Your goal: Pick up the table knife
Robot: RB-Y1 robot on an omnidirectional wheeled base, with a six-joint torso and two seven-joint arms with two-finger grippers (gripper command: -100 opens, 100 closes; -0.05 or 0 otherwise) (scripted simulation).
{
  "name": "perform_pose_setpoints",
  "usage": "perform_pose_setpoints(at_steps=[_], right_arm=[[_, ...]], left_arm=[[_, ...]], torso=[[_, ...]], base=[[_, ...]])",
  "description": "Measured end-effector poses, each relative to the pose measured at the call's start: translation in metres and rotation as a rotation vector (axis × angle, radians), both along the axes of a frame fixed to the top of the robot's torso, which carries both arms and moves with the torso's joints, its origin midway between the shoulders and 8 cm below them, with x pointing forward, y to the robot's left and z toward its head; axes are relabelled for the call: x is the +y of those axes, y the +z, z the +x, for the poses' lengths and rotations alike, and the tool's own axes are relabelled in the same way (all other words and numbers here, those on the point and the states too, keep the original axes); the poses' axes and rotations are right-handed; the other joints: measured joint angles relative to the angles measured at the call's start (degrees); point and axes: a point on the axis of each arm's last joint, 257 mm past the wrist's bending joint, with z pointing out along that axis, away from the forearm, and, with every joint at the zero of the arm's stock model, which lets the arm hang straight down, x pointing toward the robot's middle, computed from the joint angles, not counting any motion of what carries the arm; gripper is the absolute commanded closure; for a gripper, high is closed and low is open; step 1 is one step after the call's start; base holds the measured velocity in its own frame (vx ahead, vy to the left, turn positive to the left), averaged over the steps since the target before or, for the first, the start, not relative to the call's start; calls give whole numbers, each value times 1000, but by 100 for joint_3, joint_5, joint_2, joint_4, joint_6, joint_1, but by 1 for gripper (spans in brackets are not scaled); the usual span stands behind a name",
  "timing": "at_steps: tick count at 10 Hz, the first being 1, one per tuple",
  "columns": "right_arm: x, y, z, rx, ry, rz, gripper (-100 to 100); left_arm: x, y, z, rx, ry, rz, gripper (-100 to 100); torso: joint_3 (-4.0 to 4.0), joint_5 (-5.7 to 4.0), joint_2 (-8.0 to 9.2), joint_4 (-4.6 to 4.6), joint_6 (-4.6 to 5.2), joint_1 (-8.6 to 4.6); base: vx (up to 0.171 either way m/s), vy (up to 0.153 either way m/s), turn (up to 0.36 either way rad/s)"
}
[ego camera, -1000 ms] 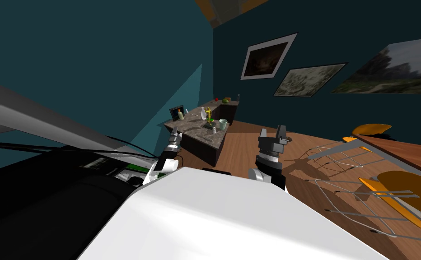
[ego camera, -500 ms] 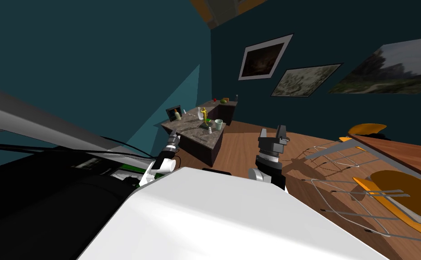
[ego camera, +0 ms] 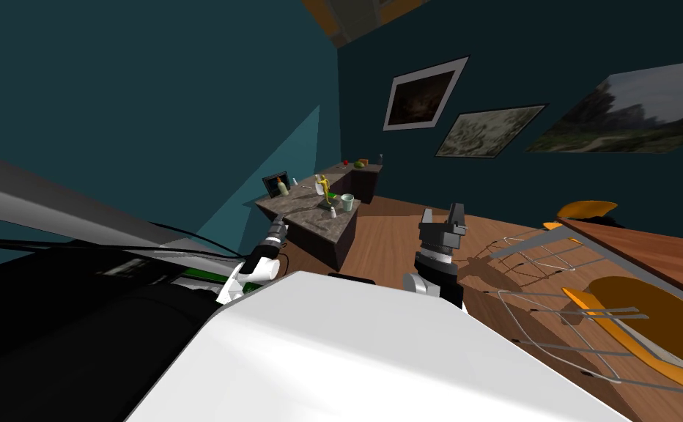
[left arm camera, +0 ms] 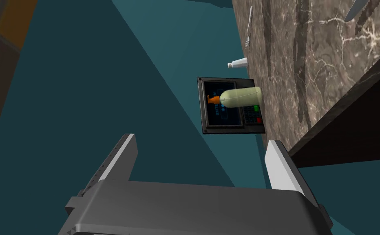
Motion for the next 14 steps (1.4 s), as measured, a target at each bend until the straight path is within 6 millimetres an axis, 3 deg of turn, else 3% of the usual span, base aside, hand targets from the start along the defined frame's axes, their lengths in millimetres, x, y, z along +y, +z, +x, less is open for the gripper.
perform_pose_setpoints(at_steps=[6, 14], right_arm=[[0, 0, 0, 0, 0, 0, 0], [0, 0, 0, 0, 0, 0, 0]], left_arm=[[30, -37, -7, 157, 62, 1, -100], [71, -84, -34, 392, 138, 11, -100]], torso=[[-4, 1, -6, -1, 0, 13], [-9, 2, -15, -3, 0, 14]], base=[[35, -98, -7], [46, -91, -4]])
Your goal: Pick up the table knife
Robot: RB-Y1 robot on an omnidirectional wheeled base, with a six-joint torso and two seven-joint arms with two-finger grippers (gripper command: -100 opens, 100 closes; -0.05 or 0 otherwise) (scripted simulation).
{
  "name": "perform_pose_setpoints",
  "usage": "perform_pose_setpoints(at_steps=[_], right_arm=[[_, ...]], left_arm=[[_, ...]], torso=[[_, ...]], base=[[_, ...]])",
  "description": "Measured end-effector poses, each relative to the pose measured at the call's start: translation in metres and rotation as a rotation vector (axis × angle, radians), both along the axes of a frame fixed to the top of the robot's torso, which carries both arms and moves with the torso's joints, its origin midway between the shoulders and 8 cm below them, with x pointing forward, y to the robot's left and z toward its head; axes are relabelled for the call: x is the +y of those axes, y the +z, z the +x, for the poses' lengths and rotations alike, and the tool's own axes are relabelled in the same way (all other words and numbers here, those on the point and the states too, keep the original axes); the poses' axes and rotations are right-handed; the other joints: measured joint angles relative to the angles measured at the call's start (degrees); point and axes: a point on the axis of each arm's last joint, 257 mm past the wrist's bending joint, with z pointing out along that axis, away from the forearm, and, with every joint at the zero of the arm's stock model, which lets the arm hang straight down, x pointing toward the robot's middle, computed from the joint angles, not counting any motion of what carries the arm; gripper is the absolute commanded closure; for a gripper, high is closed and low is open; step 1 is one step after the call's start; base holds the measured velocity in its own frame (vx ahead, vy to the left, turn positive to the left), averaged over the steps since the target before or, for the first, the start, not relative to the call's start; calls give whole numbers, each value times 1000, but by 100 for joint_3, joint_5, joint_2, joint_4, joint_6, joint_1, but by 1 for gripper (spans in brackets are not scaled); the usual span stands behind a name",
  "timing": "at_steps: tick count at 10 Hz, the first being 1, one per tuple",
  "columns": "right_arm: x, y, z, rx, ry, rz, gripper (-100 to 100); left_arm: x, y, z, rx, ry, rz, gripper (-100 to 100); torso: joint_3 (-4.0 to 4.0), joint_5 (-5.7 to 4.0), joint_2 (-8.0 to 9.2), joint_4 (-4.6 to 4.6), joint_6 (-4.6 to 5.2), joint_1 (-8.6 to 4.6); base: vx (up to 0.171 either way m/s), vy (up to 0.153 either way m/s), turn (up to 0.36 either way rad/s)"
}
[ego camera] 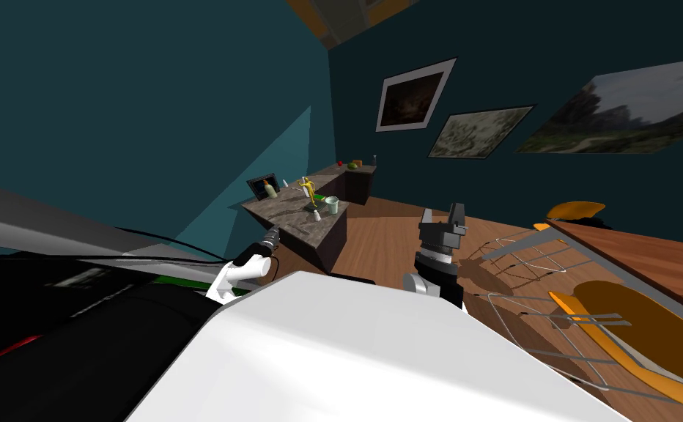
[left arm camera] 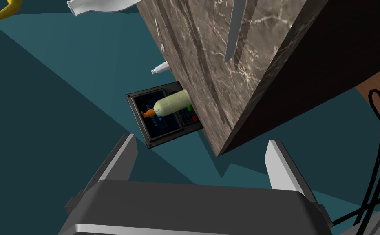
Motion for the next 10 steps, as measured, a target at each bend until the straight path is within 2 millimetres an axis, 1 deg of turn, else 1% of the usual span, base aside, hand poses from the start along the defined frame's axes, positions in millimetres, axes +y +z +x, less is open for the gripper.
perform_pose_setpoints(at_steps=[2, 4, 5, 8, 10], right_arm=[[0, 0, 0, 0, 0, 0, 0], [0, 0, 0, 0, 0, 0, 0], [0, 0, 0, 0, 0, 0, 0], [0, 0, 0, 0, 0, 0, 0], [0, 0, 0, 0, 0, 0, 0]], left_arm=[[6, -10, -5, 50, 12, -5, -100], [14, -18, -12, 105, 23, -2, -100], [15, -21, -15, 124, 28, -6, -100], [28, -33, -26, 212, 39, 0, -100], [30, -41, -33, 262, 46, -5, -100]], torso=[[6, 4, 12, 2, 0, 22], [5, 3, 9, 2, 0, 17], [8, 5, 14, 3, 0, 27], [-2, 2, -3, -1, 0, 12], [6, 5, 13, 2, -1, 28]], base=[[37, -54, -7], [35, -50, 2], [58, -61, -15], [68, -72, -2], [39, -34, -5]])
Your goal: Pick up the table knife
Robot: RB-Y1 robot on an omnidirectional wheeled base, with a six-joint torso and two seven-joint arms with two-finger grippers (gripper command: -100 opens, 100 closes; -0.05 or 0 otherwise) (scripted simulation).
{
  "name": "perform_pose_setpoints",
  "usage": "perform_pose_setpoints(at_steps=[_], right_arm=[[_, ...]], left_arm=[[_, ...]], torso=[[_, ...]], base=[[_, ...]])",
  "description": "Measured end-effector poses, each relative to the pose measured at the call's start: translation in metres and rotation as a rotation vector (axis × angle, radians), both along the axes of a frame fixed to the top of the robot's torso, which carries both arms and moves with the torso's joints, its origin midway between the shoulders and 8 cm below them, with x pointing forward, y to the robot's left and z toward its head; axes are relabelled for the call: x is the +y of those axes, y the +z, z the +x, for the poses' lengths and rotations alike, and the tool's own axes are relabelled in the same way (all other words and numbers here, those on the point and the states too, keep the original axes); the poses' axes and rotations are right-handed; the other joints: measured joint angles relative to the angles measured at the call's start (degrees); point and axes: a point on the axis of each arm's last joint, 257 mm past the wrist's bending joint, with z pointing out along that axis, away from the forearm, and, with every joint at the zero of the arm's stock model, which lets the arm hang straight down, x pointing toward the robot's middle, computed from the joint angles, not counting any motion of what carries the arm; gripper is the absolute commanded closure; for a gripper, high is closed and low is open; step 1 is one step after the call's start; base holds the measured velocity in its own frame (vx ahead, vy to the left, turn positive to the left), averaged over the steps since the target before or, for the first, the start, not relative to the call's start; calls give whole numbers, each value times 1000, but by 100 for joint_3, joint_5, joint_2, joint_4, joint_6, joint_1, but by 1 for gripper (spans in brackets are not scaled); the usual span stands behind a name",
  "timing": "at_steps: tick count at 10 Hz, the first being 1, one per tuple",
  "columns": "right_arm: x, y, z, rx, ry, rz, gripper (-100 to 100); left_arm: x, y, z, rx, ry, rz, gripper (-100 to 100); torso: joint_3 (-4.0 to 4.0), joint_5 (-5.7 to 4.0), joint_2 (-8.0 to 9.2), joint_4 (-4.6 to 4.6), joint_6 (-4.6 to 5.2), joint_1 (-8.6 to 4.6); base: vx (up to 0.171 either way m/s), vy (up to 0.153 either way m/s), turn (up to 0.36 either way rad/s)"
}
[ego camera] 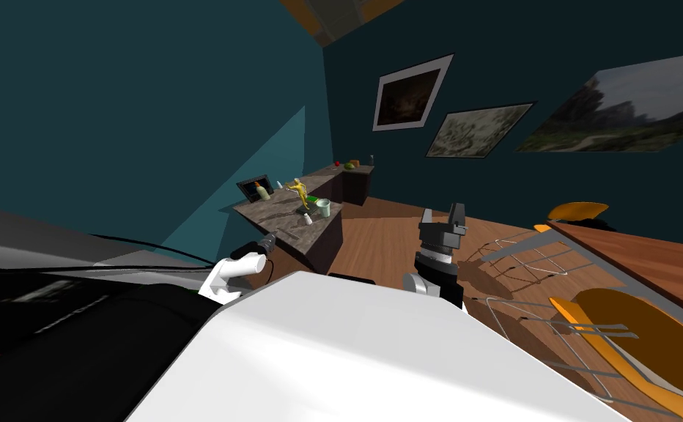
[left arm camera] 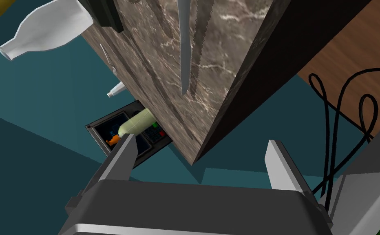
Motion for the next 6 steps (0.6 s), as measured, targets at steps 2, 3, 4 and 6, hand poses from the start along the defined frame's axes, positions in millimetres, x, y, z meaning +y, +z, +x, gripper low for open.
perform_pose_setpoints(at_steps=[2, 3, 4, 6], right_arm=[[0, 0, 0, 0, 0, 0, 0], [0, 0, 0, 0, 0, 0, 0], [0, 0, 0, 0, 0, 0, 0], [0, 0, 0, 0, 0, 0, 0]], left_arm=[[6, -7, -8, 55, 2, 1, -100], [9, -9, -11, 84, 0, 6, -100], [10, -12, -15, 111, 0, 6, -100], [13, -18, -23, 160, 1, 2, -100]], torso=[[-4, 0, -8, -1, 1, -5], [-8, -1, -16, -3, 1, -10], [-8, -1, -13, -3, 0, -7], [-1, 1, -3, 0, 0, 4]], base=[[72, -60, -4], [70, -54, 0], [28, -20, 2], [51, -29, -5]])
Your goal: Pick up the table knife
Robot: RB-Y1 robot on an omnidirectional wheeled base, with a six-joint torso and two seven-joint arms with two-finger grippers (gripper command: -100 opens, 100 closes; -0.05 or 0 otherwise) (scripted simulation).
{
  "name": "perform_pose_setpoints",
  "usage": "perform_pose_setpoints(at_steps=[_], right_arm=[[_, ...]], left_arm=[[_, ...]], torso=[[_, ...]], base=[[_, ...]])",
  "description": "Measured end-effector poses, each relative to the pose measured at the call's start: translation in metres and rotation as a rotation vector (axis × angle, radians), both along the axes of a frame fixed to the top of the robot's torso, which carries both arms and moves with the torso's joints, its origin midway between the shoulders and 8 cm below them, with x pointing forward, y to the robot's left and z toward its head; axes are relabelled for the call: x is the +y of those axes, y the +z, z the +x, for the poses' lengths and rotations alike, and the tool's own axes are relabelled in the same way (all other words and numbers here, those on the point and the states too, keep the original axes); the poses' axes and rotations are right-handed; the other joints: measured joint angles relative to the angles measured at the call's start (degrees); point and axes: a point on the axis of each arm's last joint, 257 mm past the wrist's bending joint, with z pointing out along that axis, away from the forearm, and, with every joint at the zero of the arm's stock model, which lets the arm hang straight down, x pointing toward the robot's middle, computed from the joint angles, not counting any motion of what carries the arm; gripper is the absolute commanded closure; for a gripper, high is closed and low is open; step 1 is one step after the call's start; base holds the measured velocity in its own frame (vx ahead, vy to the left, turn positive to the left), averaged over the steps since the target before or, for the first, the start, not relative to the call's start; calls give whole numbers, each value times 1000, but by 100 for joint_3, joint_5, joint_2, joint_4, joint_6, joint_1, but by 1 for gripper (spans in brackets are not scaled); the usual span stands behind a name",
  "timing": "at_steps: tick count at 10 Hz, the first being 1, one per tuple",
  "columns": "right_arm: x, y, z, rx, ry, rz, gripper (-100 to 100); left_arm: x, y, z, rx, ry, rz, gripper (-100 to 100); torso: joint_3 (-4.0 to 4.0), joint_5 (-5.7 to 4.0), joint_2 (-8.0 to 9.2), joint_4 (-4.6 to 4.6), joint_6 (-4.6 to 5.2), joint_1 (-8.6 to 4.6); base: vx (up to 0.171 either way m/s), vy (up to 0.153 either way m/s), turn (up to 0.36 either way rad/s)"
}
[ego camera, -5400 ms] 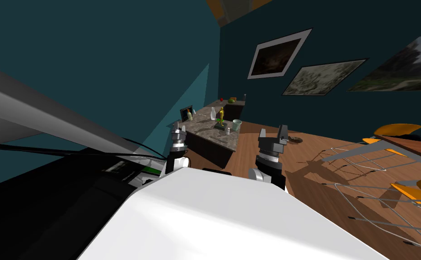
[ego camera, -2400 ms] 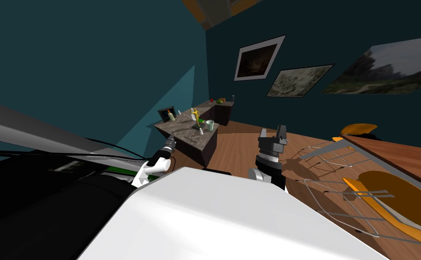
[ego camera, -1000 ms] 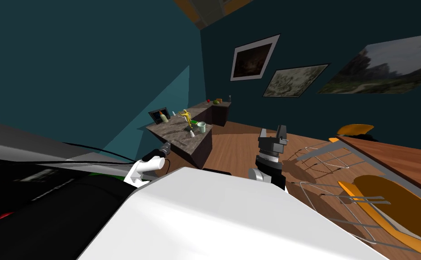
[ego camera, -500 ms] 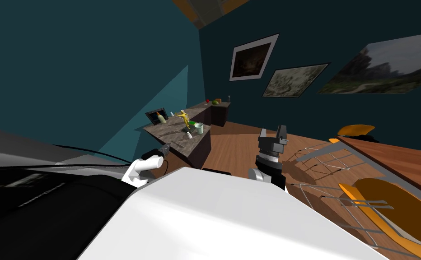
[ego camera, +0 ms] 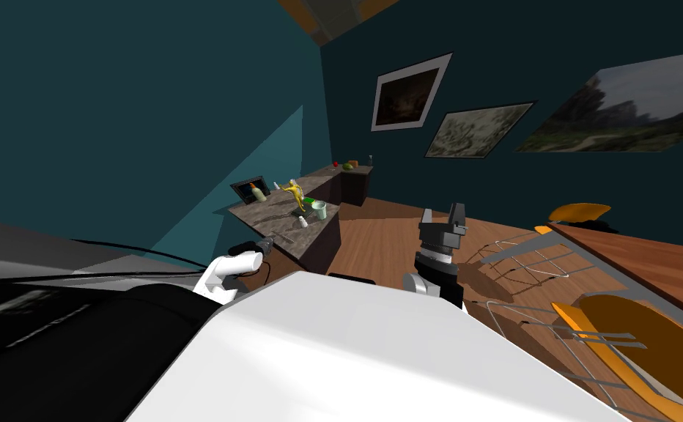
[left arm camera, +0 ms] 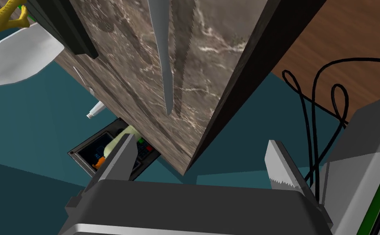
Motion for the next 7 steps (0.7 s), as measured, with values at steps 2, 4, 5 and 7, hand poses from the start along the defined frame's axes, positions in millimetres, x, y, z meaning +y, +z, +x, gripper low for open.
perform_pose_setpoints(at_steps=[2, 4, 5, 7], right_arm=[[0, 0, 0, 0, 0, 0, 0], [0, 0, 0, 0, 0, 0, 0], [0, 0, 0, 0, 0, 0, 0], [0, 0, 0, 0, 0, 0, 0]], left_arm=[[4, -5, -6, 56, -6, 2, -100], [5, -9, -14, 102, -7, -4, -100], [7, -12, -17, 129, -11, -3, -100], [8, -14, -24, 183, -22, -3, -100]], torso=[[-8, -1, -15, -3, 1, -4], [0, 0, 1, -1, 0, 4], [-1, 1, -2, 0, 0, 6], [-6, 0, -11, -2, 0, 3]], base=[[85, -40, -3], [39, -12, -2], [55, -16, -3], [76, -23, -2]])
